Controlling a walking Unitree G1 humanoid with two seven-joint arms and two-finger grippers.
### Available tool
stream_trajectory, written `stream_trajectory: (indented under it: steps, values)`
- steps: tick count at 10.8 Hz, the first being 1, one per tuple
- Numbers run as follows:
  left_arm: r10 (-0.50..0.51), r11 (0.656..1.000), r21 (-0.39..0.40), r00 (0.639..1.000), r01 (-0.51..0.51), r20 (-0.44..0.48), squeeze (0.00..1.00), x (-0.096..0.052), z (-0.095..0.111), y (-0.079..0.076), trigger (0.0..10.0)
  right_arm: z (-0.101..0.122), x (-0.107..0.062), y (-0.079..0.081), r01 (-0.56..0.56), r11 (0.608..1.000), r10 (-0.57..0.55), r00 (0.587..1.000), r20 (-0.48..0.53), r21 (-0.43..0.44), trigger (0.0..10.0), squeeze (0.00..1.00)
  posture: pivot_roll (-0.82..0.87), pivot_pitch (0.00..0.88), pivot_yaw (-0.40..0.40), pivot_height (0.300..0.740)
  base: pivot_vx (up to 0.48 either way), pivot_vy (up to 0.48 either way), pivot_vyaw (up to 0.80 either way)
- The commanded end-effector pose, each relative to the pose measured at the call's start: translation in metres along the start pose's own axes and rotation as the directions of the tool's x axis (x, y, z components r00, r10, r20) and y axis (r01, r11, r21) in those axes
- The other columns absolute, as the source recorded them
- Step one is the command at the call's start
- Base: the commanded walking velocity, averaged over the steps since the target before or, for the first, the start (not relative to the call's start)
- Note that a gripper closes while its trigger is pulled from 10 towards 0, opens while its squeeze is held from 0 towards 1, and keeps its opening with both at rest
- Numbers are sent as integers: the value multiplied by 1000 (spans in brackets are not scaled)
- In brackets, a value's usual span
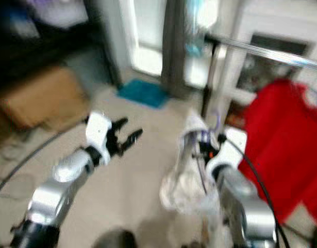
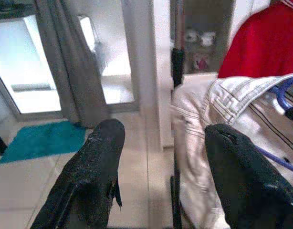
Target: Hang hanger
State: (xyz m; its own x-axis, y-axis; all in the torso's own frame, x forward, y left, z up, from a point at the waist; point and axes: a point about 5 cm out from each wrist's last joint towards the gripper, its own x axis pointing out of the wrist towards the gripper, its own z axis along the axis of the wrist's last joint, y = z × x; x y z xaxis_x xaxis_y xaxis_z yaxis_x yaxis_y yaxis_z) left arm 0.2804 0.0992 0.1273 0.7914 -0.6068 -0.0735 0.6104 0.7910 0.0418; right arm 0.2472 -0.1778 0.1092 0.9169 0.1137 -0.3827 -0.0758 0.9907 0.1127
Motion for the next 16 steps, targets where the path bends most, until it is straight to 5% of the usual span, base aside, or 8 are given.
stream_trajectory:
  steps: [1,6,12,13,14,15,16]
  values:
    - [-3,1000,21,1000,3,2,0,1,4,3,10000,14,-3,6,-30,1000,30,997,70,-1,10000,0,-9,0,78,740,-274,0,0]
    - [-21,999,26,1000,22,-13,0,5,3,5,10000,20,-5,3,-19,1000,20,995,95,-7,10000,0,-24,0,107,740,-270,0,0]
    - [11,1000,6,1000,-11,28,0,5,5,6,10000,31,-1,5,-97,995,100,988,117,-34,10000,0,-19,0,51,740,-173,0,0]
    - [7,1000,8,999,-7,34,0,3,6,6,10000,32,-1,6,-113,993,115,985,131,-17,8863,0,-14,0,47,740,0,0,0]
    - [5,1000,16,999,-6,35,0,3,6,6,10000,34,-1,6,-122,992,122,982,143,-8,2471,0,-11,0,46,740,0,0,0]
    - [-1,999,47,1000,0,20,0,4,6,8,10000,38,-1,11,-172,985,172,970,174,-13,0,0,-9,0,51,740,0,0,0]
    - [-3,999,52,1000,2,17,0,5,6,8,10000,39,-1,12,-185,983,185,966,178,-15,0,0,-9,0,51,740,0,0,0]
